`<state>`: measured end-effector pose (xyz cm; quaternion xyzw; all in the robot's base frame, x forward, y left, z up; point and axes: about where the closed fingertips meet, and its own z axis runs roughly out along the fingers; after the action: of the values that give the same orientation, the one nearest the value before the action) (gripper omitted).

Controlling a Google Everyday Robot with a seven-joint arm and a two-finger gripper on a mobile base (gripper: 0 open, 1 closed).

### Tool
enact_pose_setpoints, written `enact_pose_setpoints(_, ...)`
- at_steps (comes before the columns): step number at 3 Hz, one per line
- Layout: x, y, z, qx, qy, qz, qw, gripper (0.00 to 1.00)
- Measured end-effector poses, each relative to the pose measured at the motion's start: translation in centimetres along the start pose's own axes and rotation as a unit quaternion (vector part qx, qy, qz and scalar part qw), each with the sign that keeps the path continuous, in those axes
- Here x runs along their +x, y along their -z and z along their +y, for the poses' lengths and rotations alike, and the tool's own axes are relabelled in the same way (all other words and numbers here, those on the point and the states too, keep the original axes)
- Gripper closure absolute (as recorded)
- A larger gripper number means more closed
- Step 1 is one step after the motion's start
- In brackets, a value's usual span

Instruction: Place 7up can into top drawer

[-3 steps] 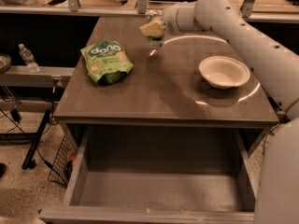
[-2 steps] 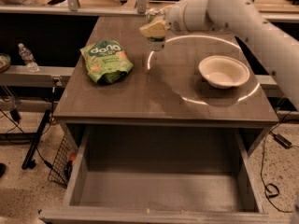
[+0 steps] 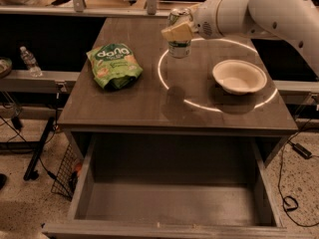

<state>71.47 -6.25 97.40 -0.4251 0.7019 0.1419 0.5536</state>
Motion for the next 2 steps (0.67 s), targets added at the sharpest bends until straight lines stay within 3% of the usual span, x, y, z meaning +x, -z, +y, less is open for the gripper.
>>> enact_pose_setpoints(1, 0.3, 0.1, 0.7, -0.007, 0.012, 0.007, 0.9999, 1.00)
enact_pose_setpoints(2, 0.6, 3.3, 4.8, -0.043, 0.027, 0.005, 0.9987, 1.00)
